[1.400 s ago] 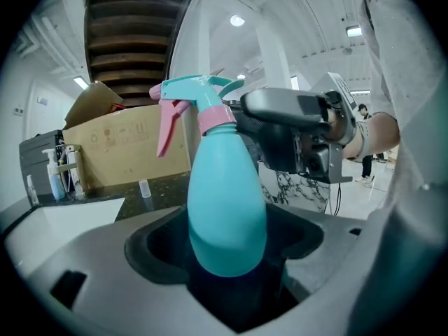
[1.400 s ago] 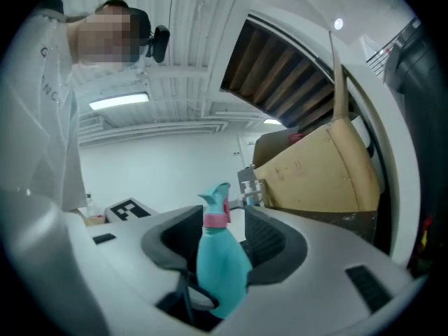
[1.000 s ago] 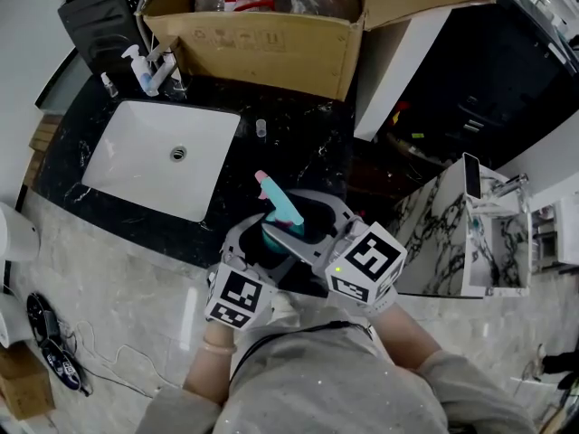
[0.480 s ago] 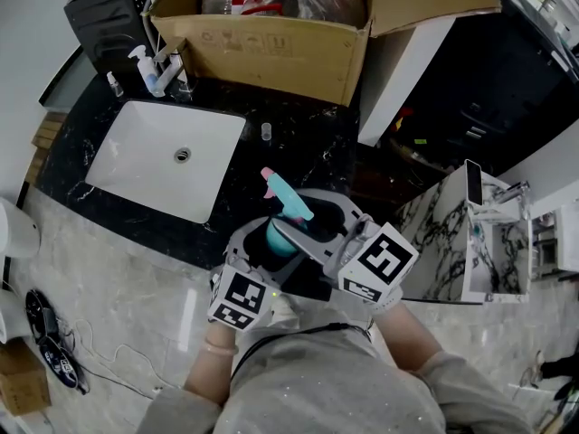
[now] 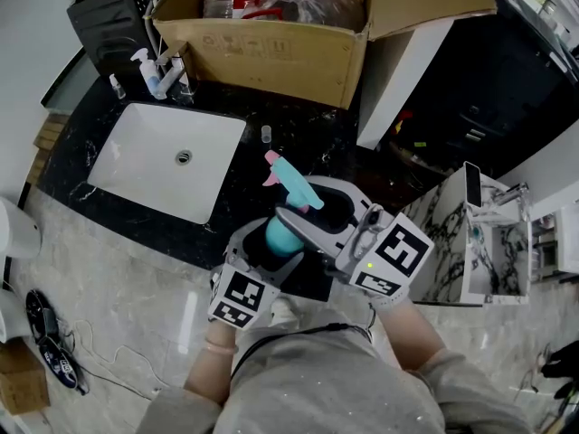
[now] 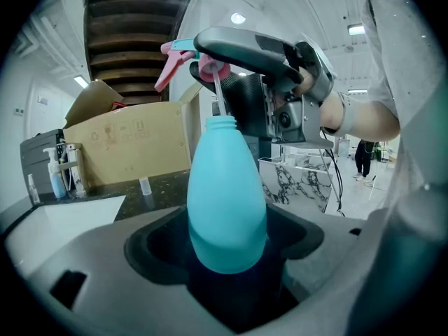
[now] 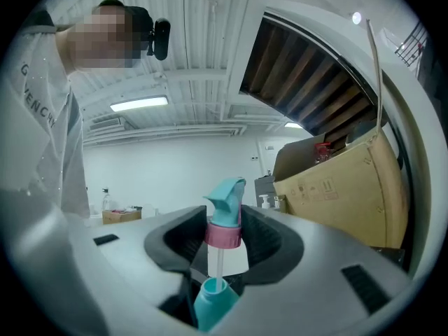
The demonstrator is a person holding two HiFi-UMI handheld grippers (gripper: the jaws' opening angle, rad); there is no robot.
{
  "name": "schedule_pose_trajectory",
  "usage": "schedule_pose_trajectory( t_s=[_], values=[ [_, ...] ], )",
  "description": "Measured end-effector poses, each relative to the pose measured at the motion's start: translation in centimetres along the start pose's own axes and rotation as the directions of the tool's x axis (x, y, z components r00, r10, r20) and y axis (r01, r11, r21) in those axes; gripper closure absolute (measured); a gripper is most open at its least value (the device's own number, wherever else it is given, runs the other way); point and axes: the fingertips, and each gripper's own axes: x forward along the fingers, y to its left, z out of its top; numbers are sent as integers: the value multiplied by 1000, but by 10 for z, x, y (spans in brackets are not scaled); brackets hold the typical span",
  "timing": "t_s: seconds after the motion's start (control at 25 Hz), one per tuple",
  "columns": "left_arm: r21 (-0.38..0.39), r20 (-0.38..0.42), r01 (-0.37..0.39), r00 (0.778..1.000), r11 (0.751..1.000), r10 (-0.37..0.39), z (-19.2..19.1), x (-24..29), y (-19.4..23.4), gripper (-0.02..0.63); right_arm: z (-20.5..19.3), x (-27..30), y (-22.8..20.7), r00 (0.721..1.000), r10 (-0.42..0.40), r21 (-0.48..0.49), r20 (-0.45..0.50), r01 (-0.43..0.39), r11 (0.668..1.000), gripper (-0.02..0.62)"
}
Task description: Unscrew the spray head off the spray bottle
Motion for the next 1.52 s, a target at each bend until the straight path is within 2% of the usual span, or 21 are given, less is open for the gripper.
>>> schedule_pose_trajectory(
  t_s=[0.16,0.48,0.88,1.08,1.36,1.52],
  values=[
    [-3,0,-2,1000,1000,2,-1,0,1,253,13,2,1,1000,19,-22,17,-19,1000,437],
    [3,5,-8,1000,1000,7,-2,0,1,252,57,-2,-2,991,37,-38,126,-32,999,437],
    [15,25,-40,999,999,39,-2,-1,3,252,98,-10,-6,977,69,-86,201,-52,995,438],
    [4,55,-85,995,996,84,2,-4,3,250,84,-25,-10,986,50,-94,159,-35,995,438],
    [-18,88,-195,977,981,196,14,-20,4,250,54,-51,-20,993,21,-83,116,-11,996,439],
    [-23,100,-223,969,975,224,17,-33,-7,252,41,-64,-22,995,16,-98,94,-6,995,439]
  ],
)
